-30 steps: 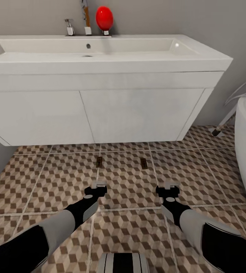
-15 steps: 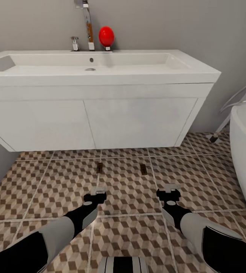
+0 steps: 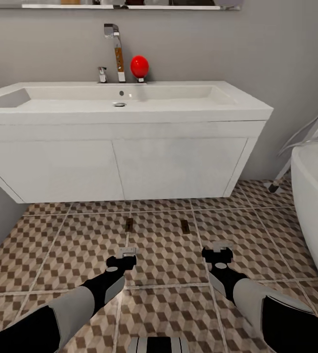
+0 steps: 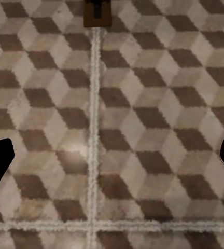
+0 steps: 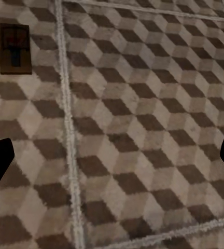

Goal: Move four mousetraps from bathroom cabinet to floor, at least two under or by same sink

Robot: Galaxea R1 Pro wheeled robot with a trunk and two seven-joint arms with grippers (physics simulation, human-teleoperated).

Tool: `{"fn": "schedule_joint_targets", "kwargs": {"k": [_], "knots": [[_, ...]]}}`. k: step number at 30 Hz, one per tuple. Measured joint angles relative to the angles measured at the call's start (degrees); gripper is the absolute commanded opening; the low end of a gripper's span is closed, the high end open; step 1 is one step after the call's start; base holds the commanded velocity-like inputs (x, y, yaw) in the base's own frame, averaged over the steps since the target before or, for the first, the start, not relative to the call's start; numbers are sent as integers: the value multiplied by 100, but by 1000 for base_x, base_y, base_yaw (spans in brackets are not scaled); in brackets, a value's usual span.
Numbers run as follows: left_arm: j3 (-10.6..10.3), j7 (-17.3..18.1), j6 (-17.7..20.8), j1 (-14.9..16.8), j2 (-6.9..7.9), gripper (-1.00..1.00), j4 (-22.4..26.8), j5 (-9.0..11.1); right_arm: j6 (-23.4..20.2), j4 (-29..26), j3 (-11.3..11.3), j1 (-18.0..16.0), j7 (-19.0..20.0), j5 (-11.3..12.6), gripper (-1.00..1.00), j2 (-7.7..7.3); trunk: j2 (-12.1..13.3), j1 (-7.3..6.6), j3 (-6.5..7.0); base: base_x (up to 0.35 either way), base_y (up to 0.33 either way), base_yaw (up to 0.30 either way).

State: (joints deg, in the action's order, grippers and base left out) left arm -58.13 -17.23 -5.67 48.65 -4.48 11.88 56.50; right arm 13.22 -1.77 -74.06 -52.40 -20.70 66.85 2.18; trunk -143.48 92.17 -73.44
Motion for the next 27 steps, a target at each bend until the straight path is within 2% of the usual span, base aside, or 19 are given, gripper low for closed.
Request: {"fn": "schedule_joint_targets", "kwargs": {"k": [19,27], "knots": [[-9,1,18,-11,-18,100,12,-1,-8,4,0,4,-9,5,100,-6,33,-52,421,0,0,0],[-9,2,25,-11,-19,100,9,-1,-6,7,0,9,-9,9,100,-6,352,-228,564,0,0,0]]}}
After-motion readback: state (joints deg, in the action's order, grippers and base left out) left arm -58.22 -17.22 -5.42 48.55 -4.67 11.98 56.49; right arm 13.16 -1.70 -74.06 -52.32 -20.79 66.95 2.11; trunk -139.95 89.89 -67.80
